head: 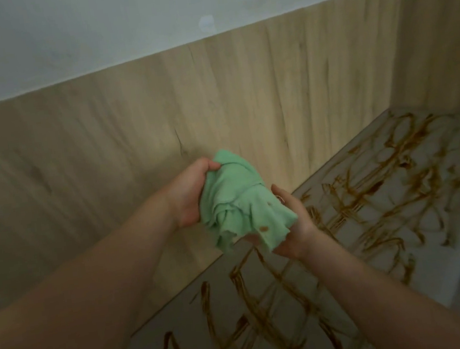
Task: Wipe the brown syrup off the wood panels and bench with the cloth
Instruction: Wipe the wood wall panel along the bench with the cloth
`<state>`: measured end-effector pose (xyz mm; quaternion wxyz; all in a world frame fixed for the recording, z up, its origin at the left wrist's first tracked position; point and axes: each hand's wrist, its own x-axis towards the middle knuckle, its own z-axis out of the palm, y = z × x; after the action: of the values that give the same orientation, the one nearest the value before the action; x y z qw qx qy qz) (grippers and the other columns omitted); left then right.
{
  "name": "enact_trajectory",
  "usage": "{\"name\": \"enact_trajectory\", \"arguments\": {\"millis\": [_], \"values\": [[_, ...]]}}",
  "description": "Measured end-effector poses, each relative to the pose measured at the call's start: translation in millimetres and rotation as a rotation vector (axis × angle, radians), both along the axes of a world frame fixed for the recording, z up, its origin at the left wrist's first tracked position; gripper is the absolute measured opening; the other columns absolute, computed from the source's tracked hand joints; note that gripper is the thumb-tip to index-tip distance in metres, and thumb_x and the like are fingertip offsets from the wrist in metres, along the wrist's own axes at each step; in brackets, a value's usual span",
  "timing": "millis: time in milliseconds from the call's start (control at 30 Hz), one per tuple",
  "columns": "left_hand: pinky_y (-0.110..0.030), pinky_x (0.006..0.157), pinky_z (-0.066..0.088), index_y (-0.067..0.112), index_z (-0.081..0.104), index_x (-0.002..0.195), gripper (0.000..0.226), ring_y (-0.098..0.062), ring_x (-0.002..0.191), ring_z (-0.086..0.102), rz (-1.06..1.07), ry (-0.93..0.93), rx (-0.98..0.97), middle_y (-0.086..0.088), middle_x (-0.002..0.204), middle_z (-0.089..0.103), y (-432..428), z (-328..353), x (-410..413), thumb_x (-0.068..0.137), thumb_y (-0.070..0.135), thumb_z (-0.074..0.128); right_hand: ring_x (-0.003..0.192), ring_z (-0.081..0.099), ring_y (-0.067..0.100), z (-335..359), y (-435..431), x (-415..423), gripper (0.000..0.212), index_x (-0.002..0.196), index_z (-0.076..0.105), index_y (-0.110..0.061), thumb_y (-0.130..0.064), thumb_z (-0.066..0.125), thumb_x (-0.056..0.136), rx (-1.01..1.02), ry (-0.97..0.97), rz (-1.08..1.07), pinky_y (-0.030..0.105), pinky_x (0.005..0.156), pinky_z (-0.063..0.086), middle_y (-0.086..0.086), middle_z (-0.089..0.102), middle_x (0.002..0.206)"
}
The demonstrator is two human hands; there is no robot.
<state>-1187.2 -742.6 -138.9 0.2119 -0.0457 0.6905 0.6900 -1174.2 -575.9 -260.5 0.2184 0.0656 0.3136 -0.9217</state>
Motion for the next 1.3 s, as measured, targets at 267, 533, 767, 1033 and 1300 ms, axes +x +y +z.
{"name": "enact_trajectory", "arguments": {"millis": [267, 533, 767, 1033, 1300], "values": [[-0.029, 0.081, 0.048, 0.007, 0.059, 0.120, 0.035, -0.029, 0.105, 0.064, -0.021, 0.466, -1.192, -0.009, 0.115, 0.065, 13.1, -26.7, -12.9, 0.098, 0.034, 0.058, 0.135, 0.050, 0.045, -3.2, -16.6, 17.5, 0.077, 0.134, 0.064, 0.007, -0.059, 0.038, 0.103, -0.399, -0.125, 0.034, 0.056, 0.124, 0.026, 0.033, 0.058, 0.139], [-0.029, 0.110, 0.038, 0.029, 0.056, 0.143, 0.048, -0.015, 0.134, 0.047, -0.414, 0.580, -0.972, 0.003, 0.145, 0.049, 8.8, -34.7, -10.7, 0.101, 0.052, 0.055, 0.127, 0.057, 0.042, 9.6, -27.7, -10.2, 0.060, 0.134, 0.064, 0.001, -0.042, 0.036, 0.104, -0.372, -0.175, -0.148, 0.055, 0.114, 0.040, 0.026, 0.062, 0.136], [-0.027, 0.107, 0.039, 0.022, 0.053, 0.146, 0.044, -0.020, 0.135, 0.050, -0.570, 0.603, -1.144, 0.000, 0.150, 0.052, 9.9, 32.4, -32.0, 0.105, 0.037, 0.049, 0.117, 0.060, 0.047, 62.5, -24.2, -10.2, 0.063, 0.130, 0.065, 0.005, -0.046, 0.039, 0.104, -0.381, -0.302, -0.291, 0.063, 0.091, 0.056, 0.033, 0.064, 0.130], [-0.037, 0.084, 0.047, 0.012, 0.064, 0.093, 0.015, -0.027, 0.102, 0.050, -0.545, 0.995, -1.329, -0.004, 0.112, 0.055, -19.2, 164.1, -53.5, 0.091, 0.021, 0.052, 0.124, 0.056, 0.046, 170.6, -15.3, -20.2, 0.061, 0.133, 0.065, -0.001, -0.048, 0.039, 0.104, -0.422, -0.491, -0.416, 0.062, 0.103, 0.044, 0.029, 0.063, 0.134], [-0.046, 0.100, 0.034, 0.010, 0.068, 0.081, 0.018, -0.037, 0.107, 0.052, -0.548, 1.356, -1.457, -0.011, 0.105, 0.064, -14.5, 283.4, -96.8, 0.073, 0.017, 0.053, 0.134, 0.053, 0.041, 272.3, 2.5, -44.6, 0.059, 0.138, 0.065, -0.011, -0.049, 0.039, 0.102, -0.340, -0.636, -0.588, 0.056, 0.119, 0.036, 0.021, 0.060, 0.142]]}}
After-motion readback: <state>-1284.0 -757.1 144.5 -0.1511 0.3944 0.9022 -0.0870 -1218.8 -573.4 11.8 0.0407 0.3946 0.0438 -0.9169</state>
